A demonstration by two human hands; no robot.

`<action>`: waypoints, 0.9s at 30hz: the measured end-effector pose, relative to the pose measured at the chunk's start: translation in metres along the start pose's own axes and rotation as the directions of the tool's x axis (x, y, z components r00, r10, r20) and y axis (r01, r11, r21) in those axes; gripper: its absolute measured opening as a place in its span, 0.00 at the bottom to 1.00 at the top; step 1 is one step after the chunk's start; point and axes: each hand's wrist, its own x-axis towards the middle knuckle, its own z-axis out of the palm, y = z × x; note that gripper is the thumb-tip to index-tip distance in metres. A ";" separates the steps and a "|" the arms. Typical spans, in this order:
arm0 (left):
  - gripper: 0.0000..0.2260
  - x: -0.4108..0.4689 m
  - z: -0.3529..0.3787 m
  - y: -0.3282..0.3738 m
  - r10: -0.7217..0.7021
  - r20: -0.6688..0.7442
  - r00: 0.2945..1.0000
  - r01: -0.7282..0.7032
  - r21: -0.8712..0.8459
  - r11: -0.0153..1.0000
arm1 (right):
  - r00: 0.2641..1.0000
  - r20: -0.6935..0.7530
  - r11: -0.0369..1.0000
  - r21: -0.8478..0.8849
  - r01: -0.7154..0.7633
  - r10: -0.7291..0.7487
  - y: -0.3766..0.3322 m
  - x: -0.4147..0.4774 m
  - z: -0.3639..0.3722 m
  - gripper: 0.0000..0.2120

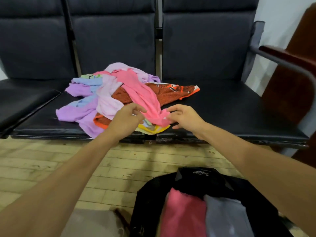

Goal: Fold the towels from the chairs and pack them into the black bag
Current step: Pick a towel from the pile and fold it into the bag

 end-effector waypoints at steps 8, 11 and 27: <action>0.07 -0.007 -0.021 -0.027 -0.087 -0.101 0.991 0.092 0.043 0.995 | 0.995 0.039 0.915 -0.393 0.095 -0.087 0.006 0.042 0.046 0.17; 0.08 -0.008 -0.024 -0.029 -0.116 -0.095 0.989 0.116 -0.001 0.993 | 0.994 0.059 0.842 -0.529 0.107 -0.089 0.009 0.047 0.055 0.08; 0.04 0.022 0.048 0.051 -0.298 0.030 0.954 0.268 -0.532 0.803 | 0.962 -0.249 0.919 0.341 0.199 -0.116 -0.025 0.026 -0.032 0.11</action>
